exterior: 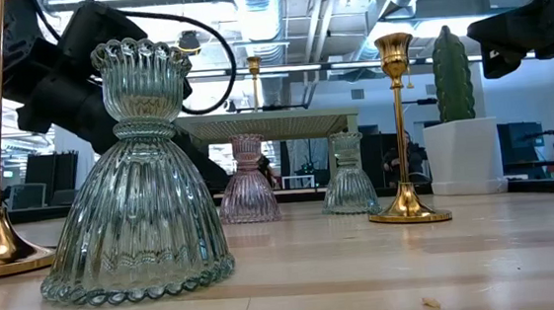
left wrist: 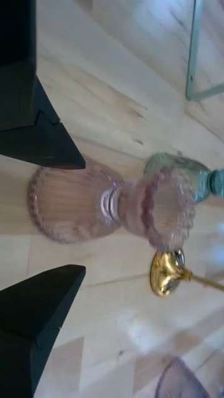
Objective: Pick & Place candle stick holders
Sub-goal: Put the left pink glass candle holder on the shelf
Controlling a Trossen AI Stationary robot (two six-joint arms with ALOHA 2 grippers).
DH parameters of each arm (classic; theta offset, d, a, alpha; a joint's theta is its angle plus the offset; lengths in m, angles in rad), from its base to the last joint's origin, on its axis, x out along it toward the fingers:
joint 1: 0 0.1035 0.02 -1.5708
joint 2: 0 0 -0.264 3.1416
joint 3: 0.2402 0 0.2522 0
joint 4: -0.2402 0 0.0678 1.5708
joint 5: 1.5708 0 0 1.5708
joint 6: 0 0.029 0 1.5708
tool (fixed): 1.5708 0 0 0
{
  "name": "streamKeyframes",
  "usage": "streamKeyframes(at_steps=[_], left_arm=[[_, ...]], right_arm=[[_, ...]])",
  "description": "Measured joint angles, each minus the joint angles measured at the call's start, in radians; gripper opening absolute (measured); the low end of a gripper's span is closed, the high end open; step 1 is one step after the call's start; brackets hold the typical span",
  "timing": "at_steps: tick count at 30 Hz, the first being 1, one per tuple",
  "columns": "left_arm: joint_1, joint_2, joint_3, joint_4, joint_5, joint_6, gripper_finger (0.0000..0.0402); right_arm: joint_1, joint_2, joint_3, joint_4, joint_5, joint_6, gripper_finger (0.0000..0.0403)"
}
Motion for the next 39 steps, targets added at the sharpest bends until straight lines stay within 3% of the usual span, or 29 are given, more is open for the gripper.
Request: streamKeyframes(at_steps=[13,28,39], left_arm=[[0.017,0.002,0.0,0.1,-0.009,-0.009,0.0265],[0.041,0.002,0.0,0.105,-0.05,-0.009,0.0265],[0.052,0.002,0.011,0.104,0.032,-0.054,0.0265]], right_arm=[[0.0,0.0,0.0,-0.002,0.0,0.0,0.0008],[0.0,0.0,0.0,-0.003,0.0,0.0,0.0008],[0.0,0.0,0.0,-0.003,0.0,0.0,0.0008]])
